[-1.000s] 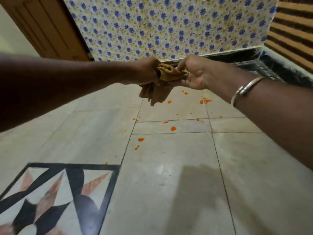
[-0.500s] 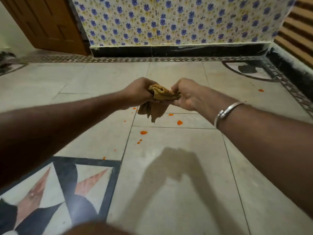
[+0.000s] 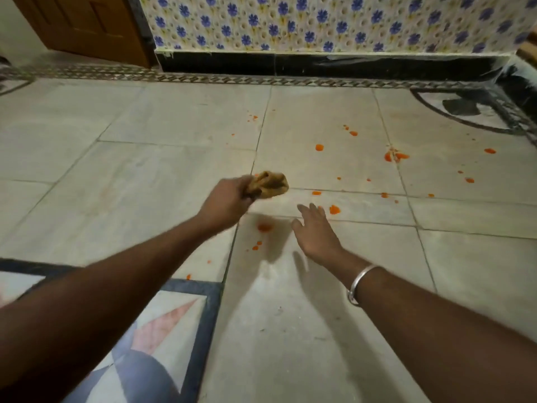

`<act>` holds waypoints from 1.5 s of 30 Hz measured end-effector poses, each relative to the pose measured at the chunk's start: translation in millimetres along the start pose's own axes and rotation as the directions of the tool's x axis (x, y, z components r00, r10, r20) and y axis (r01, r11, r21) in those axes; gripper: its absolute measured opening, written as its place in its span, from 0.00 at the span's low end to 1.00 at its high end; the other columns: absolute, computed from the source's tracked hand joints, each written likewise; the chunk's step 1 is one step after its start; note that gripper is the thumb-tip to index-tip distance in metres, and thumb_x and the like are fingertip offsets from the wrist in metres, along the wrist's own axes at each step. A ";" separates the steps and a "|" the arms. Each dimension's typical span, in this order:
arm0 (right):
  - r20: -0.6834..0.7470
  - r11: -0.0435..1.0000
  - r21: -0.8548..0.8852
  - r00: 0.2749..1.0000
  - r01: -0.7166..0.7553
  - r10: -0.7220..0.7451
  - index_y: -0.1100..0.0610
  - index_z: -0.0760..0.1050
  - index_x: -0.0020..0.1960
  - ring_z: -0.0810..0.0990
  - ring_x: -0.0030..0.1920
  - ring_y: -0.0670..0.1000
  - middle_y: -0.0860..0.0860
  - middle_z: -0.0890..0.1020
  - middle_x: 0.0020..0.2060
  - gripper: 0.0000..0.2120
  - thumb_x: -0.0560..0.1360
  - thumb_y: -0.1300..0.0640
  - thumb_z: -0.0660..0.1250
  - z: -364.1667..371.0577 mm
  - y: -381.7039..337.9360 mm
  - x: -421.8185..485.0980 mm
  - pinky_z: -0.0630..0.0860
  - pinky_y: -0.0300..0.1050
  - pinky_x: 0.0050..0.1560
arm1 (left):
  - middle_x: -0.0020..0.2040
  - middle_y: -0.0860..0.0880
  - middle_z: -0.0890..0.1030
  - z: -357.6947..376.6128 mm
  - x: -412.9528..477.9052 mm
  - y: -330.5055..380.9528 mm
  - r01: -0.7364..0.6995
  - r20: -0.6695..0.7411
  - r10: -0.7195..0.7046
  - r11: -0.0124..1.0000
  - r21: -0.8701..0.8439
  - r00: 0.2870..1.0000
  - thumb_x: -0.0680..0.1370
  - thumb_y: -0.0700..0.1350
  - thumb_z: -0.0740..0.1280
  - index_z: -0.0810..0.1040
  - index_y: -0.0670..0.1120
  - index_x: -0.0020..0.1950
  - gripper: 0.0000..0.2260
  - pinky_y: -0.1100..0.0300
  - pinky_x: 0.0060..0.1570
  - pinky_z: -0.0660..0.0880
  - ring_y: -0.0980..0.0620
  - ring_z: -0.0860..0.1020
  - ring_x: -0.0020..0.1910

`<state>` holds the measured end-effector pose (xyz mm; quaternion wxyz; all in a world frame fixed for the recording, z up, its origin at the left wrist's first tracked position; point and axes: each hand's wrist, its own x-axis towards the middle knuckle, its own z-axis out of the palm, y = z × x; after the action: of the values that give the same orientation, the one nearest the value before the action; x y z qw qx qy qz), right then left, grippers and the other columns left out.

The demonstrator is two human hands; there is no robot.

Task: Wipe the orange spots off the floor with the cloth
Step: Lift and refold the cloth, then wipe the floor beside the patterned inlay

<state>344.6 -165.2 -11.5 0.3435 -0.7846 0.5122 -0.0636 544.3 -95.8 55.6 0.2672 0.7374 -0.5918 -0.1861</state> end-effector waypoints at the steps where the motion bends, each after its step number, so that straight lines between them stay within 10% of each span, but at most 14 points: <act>1: 0.025 0.997 -0.079 1.000 0.002 0.000 0.55 0.56 0.82 0.47 0.83 0.58 0.57 0.52 0.83 0.26 0.86 0.48 0.53 15.9 12.8 2.7 0.52 0.56 0.80 | 0.50 0.46 0.86 17.1 -7.9 -13.7 -0.018 0.078 0.016 0.999 0.032 0.997 0.76 0.48 0.68 0.83 0.46 0.59 0.14 0.52 0.46 0.79 0.46 0.83 0.47; 5: 0.044 0.950 -0.307 0.998 0.053 -0.042 0.55 0.47 0.84 0.40 0.83 0.57 0.57 0.44 0.83 0.29 0.87 0.46 0.47 56.4 48.6 -3.1 0.42 0.58 0.81 | 0.64 0.42 0.79 60.8 -30.5 -48.6 -0.247 0.475 0.106 0.937 0.246 0.874 0.79 0.49 0.72 0.81 0.41 0.61 0.15 0.52 0.60 0.73 0.42 0.78 0.62; 11: -0.147 0.880 -0.467 0.974 0.084 -0.171 0.57 0.51 0.84 0.48 0.83 0.58 0.58 0.51 0.83 0.33 0.83 0.42 0.39 85.5 63.4 -6.8 0.45 0.62 0.81 | 0.85 0.47 0.56 97.2 1.9 -59.0 -0.121 0.239 0.030 0.920 0.373 0.970 0.82 0.65 0.44 0.57 0.53 0.84 0.32 0.40 0.81 0.47 0.46 0.51 0.84; 18: -0.204 0.890 -0.452 0.965 0.058 -0.167 0.57 0.50 0.84 0.49 0.83 0.57 0.58 0.52 0.83 0.32 0.83 0.45 0.41 91.1 65.0 -0.8 0.48 0.62 0.81 | 0.86 0.51 0.47 144.7 20.0 -64.6 -0.119 0.224 -0.002 0.843 0.525 0.975 0.81 0.69 0.40 0.43 0.59 0.85 0.33 0.34 0.79 0.42 0.47 0.43 0.85; 25: -0.235 0.896 -0.443 0.959 0.038 -0.157 0.57 0.49 0.84 0.49 0.83 0.57 0.58 0.51 0.83 0.32 0.83 0.45 0.40 94.7 66.1 -2.7 0.49 0.61 0.81 | 0.86 0.49 0.45 137.3 -32.9 -71.0 0.246 -0.004 -0.276 0.849 0.467 0.961 0.83 0.67 0.41 0.39 0.56 0.85 0.32 0.34 0.79 0.40 0.44 0.43 0.84; 32: -0.230 0.889 -0.456 0.959 0.044 -0.165 0.56 0.50 0.84 0.49 0.83 0.56 0.57 0.51 0.83 0.32 0.82 0.45 0.38 93.3 65.7 -3.1 0.47 0.59 0.82 | 0.86 0.49 0.44 146.9 1.1 -59.4 -0.003 0.134 -0.077 0.857 0.515 0.988 0.84 0.66 0.43 0.41 0.57 0.85 0.31 0.37 0.80 0.40 0.48 0.41 0.84; 38: -0.274 0.902 -0.430 0.945 0.046 -0.179 0.58 0.55 0.83 0.53 0.82 0.58 0.58 0.56 0.82 0.31 0.83 0.47 0.44 96.9 66.1 -2.5 0.52 0.61 0.81 | 0.86 0.44 0.46 114.1 -39.9 -99.4 0.410 -0.129 -0.395 0.799 0.441 0.909 0.84 0.66 0.40 0.41 0.52 0.85 0.33 0.33 0.79 0.45 0.42 0.45 0.84; 45: -0.251 0.879 -0.476 0.952 0.037 -0.176 0.57 0.51 0.84 0.50 0.83 0.57 0.58 0.52 0.83 0.31 0.84 0.46 0.44 95.9 69.1 -2.0 0.50 0.60 0.81 | 0.86 0.47 0.43 151.5 2.8 -58.8 0.104 0.051 -0.150 0.858 0.503 0.987 0.84 0.66 0.42 0.40 0.55 0.85 0.32 0.36 0.80 0.40 0.46 0.41 0.84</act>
<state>334.5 -134.6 -125.2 0.0628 -0.8535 0.5124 -0.0709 501.0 -115.6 -99.8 0.0282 0.8097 -0.5812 -0.0766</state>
